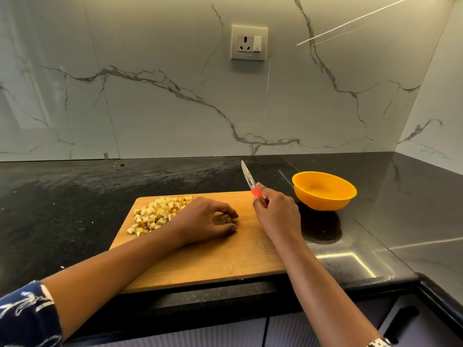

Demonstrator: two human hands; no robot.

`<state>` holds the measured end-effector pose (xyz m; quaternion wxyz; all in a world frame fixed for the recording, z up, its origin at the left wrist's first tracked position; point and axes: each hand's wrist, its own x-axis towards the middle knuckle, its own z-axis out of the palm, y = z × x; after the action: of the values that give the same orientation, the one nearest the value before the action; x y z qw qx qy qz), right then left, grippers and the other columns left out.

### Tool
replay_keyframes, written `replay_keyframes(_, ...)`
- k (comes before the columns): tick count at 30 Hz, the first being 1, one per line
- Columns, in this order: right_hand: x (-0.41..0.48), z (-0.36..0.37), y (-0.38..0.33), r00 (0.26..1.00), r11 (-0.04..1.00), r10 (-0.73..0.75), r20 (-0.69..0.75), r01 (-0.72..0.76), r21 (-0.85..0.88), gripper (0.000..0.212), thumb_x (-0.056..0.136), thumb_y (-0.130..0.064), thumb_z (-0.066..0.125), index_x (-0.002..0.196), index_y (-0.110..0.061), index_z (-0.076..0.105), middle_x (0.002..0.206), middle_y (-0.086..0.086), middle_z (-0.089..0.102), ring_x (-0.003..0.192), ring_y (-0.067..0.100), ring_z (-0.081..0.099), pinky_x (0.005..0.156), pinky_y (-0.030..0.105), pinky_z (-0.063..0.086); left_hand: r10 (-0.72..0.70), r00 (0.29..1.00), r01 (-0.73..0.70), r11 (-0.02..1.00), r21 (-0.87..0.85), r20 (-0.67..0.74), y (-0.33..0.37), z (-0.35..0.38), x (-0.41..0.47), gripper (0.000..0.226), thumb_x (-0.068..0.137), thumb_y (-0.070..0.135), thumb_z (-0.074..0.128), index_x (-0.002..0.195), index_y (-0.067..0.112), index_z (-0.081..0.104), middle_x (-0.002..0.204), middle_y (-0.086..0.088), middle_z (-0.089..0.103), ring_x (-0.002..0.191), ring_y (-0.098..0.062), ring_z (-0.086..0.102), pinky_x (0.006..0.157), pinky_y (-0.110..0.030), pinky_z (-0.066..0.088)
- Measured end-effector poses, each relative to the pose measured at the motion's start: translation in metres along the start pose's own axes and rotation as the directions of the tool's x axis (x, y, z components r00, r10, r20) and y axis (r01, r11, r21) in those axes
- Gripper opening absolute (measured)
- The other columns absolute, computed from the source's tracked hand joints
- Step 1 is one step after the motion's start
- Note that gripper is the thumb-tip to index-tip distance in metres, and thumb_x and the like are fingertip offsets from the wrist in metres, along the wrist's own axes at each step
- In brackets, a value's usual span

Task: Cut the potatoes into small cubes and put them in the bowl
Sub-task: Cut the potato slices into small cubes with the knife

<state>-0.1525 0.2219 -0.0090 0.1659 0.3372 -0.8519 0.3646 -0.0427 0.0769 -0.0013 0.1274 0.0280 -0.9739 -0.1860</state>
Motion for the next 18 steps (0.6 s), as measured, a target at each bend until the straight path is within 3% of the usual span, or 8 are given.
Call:
replay_keyframes(4,0.000,0.000,0.001,1.000,1.000,-0.005,-0.003,0.005,-0.003,0.044,0.096,-0.029,0.052,0.139,-0.023,0.045,0.117,0.001,0.067,0.097,0.013,0.063,0.075,0.023,0.048,0.000,1.000,-0.001,0.998,0.065,0.015,-0.002,-0.003,-0.002,0.035,0.085,0.043,0.065,0.116,0.028,0.064,0.112,0.012,0.067,0.100,-0.001,0.059,0.092,-0.024,0.049)
replay_keyframes(11,0.000,0.000,0.002,1.000,1.000,0.006,0.000,-0.006,-0.011,0.045,0.096,-0.030,0.052,0.139,-0.024,0.045,0.120,0.001,0.065,0.103,0.014,0.062,0.081,0.028,0.050,0.003,0.993,-0.020,0.989,0.146,0.117,-0.014,-0.011,0.001,0.044,0.079,0.059,0.059,0.115,0.035,0.064,0.118,0.015,0.064,0.107,-0.003,0.057,0.103,-0.037,0.043)
replay_keyframes(15,0.000,0.000,0.001,1.000,1.000,0.013,0.007,-0.013,-0.006,0.045,0.096,-0.030,0.052,0.140,-0.023,0.045,0.123,0.000,0.064,0.105,0.014,0.062,0.080,0.026,0.049,0.016,0.970,-0.024,0.999,0.032,0.244,-0.016,-0.023,0.002,0.055,0.074,0.053,0.067,0.126,0.041,0.052,0.134,0.021,0.050,0.124,0.000,0.044,0.108,-0.025,0.032)
replay_keyframes(18,0.001,0.000,0.001,1.000,1.000,0.019,0.007,-0.019,0.006,0.045,0.096,-0.030,0.052,0.140,-0.023,0.044,0.122,0.000,0.065,0.103,0.014,0.062,0.080,0.027,0.051,0.029,0.938,-0.020,0.999,-0.030,0.345,-0.025,-0.037,0.002,0.056,0.077,0.043,0.071,0.126,0.050,0.045,0.131,0.027,0.046,0.124,0.004,0.039,0.106,-0.020,0.028)
